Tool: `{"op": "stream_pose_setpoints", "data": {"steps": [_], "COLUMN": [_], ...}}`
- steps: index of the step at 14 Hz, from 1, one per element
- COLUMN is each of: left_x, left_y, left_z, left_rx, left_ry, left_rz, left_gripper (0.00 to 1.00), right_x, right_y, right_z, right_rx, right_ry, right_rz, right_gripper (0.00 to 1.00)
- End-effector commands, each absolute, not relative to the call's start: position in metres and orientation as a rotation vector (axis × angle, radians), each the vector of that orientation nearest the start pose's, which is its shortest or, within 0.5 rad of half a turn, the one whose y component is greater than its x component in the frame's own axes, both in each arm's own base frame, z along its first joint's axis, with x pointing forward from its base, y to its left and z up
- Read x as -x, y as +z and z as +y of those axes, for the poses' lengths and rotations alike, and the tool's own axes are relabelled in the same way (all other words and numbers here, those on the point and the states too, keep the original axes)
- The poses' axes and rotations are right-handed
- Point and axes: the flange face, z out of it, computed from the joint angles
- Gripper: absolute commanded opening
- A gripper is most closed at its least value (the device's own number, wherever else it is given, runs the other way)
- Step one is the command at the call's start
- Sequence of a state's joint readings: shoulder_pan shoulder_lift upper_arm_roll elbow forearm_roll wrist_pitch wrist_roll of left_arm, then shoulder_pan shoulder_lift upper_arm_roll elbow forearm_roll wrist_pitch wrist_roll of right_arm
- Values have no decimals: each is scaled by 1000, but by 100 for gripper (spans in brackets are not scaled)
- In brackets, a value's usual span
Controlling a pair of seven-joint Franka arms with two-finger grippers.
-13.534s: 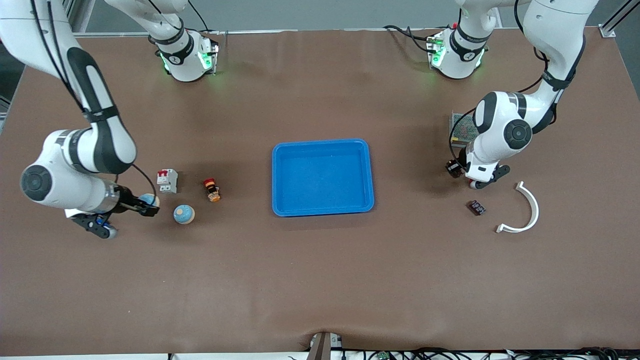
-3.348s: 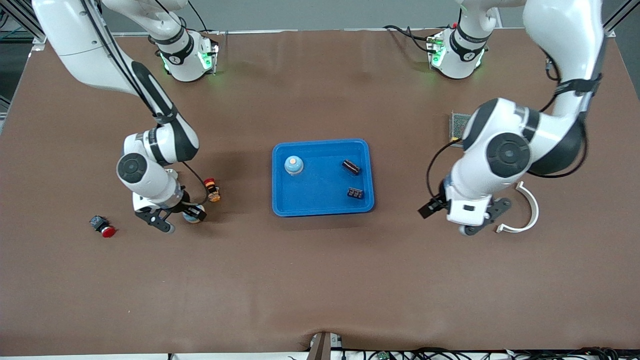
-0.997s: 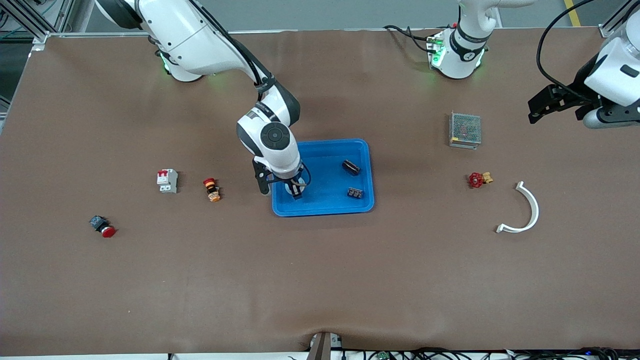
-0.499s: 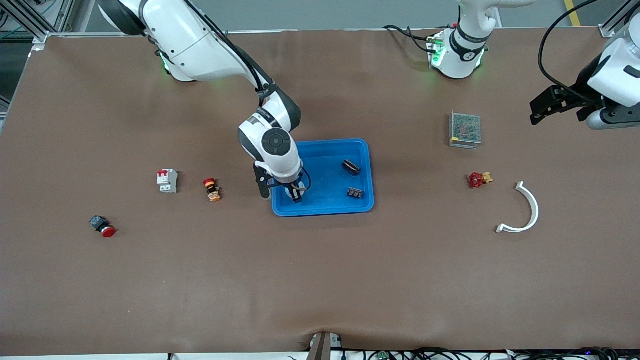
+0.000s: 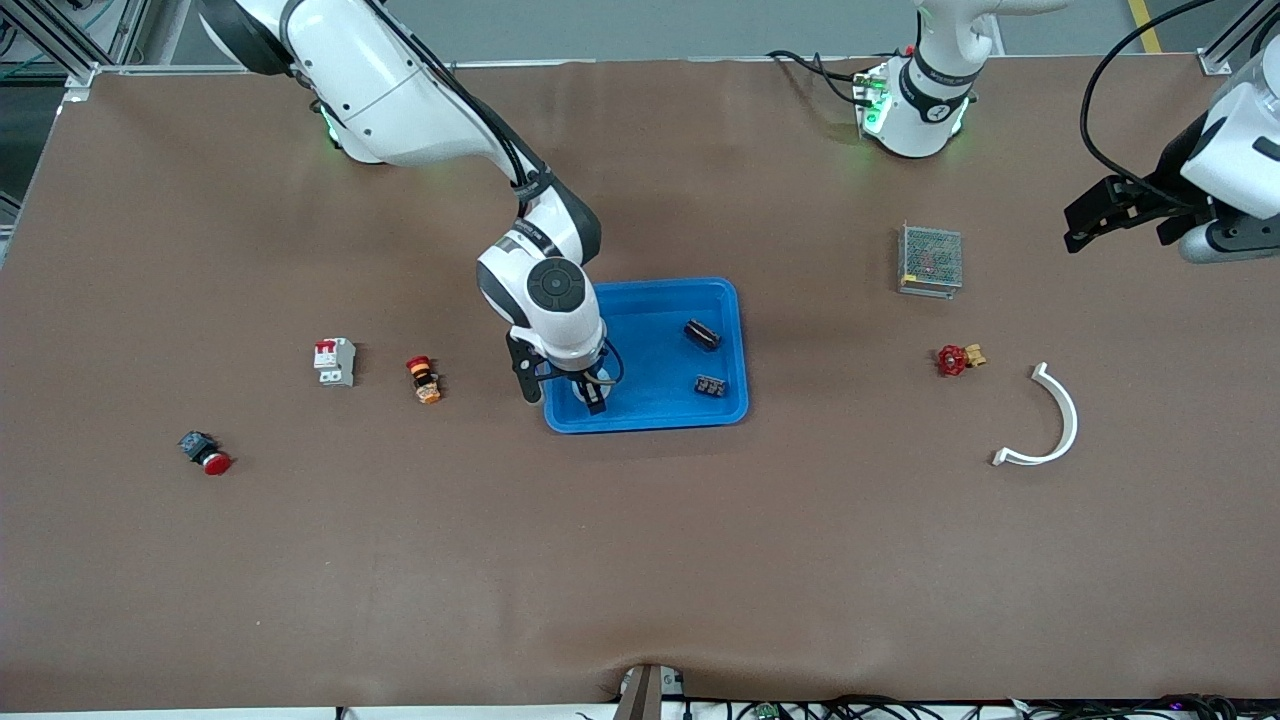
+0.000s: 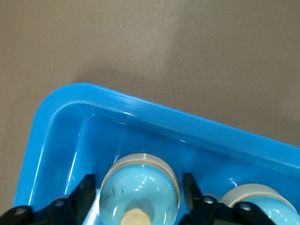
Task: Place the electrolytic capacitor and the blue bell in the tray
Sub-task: 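Lower the bell into the tray and open the right gripper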
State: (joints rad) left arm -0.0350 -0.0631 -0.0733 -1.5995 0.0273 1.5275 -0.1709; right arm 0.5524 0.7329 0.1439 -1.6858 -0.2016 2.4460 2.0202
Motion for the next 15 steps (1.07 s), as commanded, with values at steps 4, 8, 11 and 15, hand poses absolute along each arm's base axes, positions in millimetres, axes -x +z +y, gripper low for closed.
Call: {"op": "stream_pose_setpoints", "data": {"steps": [4, 8, 11, 15], "left_x": [-517, -517, -515, -509], "left_y": [650, 651, 656, 657], "left_z": [-54, -51, -51, -54], "left_rx": [3121, 3121, 3122, 3122], "left_ry": [-18, -18, -32, 11], "left_rz": [-76, -78, -78, -93], "left_gripper": [100, 100, 100, 100], "right_x": [-536, -543, -548, -565], "right_y": [190, 211, 238, 280], "right_z": [430, 431, 434, 411], "right_rx": [2599, 2746, 2751, 2910], "right_ry": [-92, -20, 50, 122], "right_rz": [1742, 1698, 1678, 1509], "right_gripper": [100, 100, 100, 100]}}
